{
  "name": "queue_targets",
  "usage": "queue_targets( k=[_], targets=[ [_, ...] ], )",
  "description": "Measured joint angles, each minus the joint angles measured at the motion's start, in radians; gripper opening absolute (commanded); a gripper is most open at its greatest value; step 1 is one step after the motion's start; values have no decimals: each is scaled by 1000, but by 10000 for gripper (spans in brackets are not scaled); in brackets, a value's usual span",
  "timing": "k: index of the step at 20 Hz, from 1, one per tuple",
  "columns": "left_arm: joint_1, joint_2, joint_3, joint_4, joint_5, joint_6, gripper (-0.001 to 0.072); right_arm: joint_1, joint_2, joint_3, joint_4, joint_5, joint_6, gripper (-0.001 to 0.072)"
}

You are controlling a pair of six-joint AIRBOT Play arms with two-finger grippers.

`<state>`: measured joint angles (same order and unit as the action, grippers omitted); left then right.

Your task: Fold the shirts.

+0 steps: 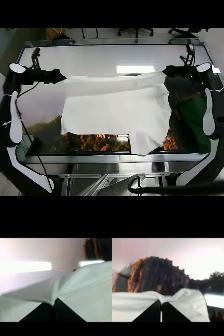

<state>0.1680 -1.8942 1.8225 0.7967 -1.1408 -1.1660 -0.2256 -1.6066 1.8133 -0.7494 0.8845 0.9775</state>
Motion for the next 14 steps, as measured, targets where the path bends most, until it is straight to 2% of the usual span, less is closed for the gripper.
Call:
queue_targets(
  k=[5,9,14],
  targets=[
    [-6,-137,82,77,-41,4,12,3,-61,-6,-80,75,53,7],
    [-8,-161,96,163,-60,3,13,11,-68,-28,-182,204,116,7],
    [-9,-169,101,212,-58,4,14,47,-44,-59,-227,305,162,8]
  ],
)
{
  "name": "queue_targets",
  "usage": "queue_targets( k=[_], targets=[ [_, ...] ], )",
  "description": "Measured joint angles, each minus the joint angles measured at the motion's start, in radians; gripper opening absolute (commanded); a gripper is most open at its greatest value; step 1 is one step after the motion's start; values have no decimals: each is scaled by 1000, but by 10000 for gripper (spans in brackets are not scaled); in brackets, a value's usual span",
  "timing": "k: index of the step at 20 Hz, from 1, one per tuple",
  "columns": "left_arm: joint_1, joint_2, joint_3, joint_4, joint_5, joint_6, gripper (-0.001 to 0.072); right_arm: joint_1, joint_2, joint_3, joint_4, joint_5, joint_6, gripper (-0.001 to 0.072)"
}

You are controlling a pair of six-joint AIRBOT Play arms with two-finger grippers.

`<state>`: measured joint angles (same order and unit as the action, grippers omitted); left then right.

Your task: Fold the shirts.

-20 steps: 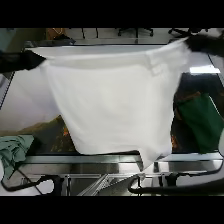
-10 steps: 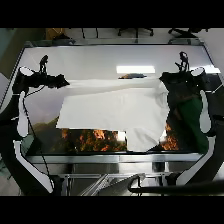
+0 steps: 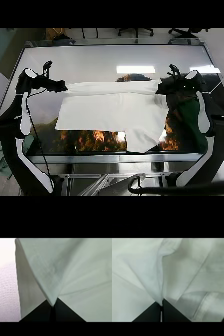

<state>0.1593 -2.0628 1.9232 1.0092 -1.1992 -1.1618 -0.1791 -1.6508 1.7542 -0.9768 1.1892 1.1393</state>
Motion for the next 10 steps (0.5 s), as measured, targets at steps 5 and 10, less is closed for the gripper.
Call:
queue_targets(
  k=[5,10],
  targets=[
    [0,-1,0,13,-5,0,694,29,10,-7,-31,36,50,282],
    [27,5,36,17,-126,-91,687,19,45,2,-89,92,92,323]
  ],
)
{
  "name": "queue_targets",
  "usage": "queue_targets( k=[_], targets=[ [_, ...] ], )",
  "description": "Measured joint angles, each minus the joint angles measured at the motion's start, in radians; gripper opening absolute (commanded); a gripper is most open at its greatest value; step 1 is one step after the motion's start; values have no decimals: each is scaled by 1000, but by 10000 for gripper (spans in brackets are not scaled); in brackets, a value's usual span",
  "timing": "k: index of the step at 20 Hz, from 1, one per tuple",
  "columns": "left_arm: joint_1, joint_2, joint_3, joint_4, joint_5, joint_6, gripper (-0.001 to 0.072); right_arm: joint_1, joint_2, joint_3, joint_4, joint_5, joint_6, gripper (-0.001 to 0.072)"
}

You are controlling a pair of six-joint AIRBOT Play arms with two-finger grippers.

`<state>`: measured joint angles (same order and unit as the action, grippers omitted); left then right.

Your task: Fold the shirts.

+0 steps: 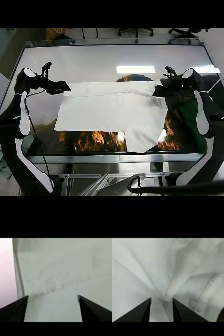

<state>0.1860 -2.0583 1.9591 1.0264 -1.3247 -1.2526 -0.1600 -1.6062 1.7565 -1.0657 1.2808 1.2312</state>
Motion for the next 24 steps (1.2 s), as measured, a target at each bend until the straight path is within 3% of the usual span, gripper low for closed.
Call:
queue_targets(
  k=[5,10,12,14,15,18,24],
  targets=[
    [79,51,-64,3,-243,-101,687,-79,153,-34,-24,121,19,318],
    [148,216,-463,3,-216,-70,686,-158,396,-331,-30,172,62,323],
    [174,264,-605,3,-176,-44,687,-178,505,-487,-31,179,97,512],
    [194,298,-705,-17,-147,-22,685,-189,608,-642,-23,182,131,505],
    [199,306,-740,-24,-138,-16,576,-192,652,-709,-14,180,140,505],
    [200,318,-811,-9,-101,9,9,-197,771,-910,42,143,157,506],
    [167,327,-845,-8,-76,34,14,-200,873,-1199,199,35,129,500]
  ],
)
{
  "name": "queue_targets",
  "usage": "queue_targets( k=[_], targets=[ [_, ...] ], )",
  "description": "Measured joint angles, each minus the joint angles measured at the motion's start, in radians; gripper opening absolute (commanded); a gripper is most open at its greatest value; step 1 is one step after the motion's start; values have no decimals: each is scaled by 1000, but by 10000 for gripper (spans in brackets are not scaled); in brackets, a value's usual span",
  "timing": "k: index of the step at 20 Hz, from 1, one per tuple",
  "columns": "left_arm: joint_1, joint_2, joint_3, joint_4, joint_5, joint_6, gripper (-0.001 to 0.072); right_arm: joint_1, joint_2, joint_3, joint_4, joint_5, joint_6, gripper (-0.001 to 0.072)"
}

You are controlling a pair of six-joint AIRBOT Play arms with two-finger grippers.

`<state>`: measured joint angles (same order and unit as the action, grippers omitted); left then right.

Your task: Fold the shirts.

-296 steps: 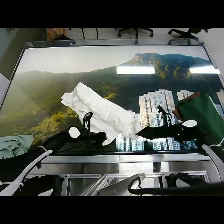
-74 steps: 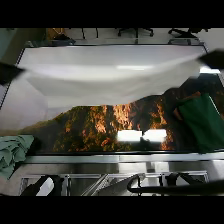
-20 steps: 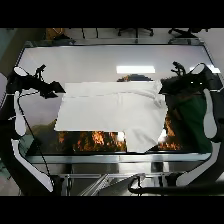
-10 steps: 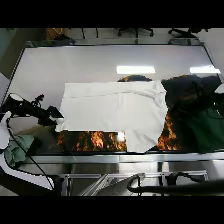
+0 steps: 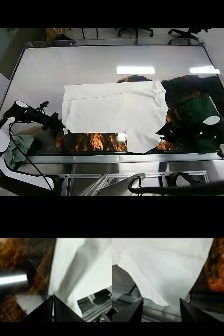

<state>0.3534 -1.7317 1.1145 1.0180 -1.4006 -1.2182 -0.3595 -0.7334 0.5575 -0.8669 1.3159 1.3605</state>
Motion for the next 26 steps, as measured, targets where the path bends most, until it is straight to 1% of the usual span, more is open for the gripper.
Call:
queue_targets(
  k=[4,10,11,13,14,15,17,19,22,26],
  targets=[
    [-8,0,-3,4,-6,4,14,0,12,-66,8,-32,-13,500],
    [-10,0,-5,9,-24,5,14,0,15,-86,11,-42,-18,496],
    [-10,0,-5,11,-27,7,14,0,15,-87,12,-41,-18,431],
    [-10,0,-5,12,-32,7,14,0,15,-89,29,-39,-19,165],
    [-10,0,-5,12,-33,7,13,0,15,-89,43,-38,-25,45],
    [-10,1,-5,13,-35,7,13,0,15,-89,60,-39,-38,12],
    [-10,10,-7,19,-34,7,13,0,15,-89,80,-46,-60,12],
    [-10,37,-11,53,-26,2,12,0,17,-88,48,-48,-63,11],
    [-10,113,-54,145,-36,-40,13,0,48,-89,-68,-11,-17,11],
    [-10,219,-166,277,-68,-88,13,0,179,-89,-233,55,72,10]
  ],
)
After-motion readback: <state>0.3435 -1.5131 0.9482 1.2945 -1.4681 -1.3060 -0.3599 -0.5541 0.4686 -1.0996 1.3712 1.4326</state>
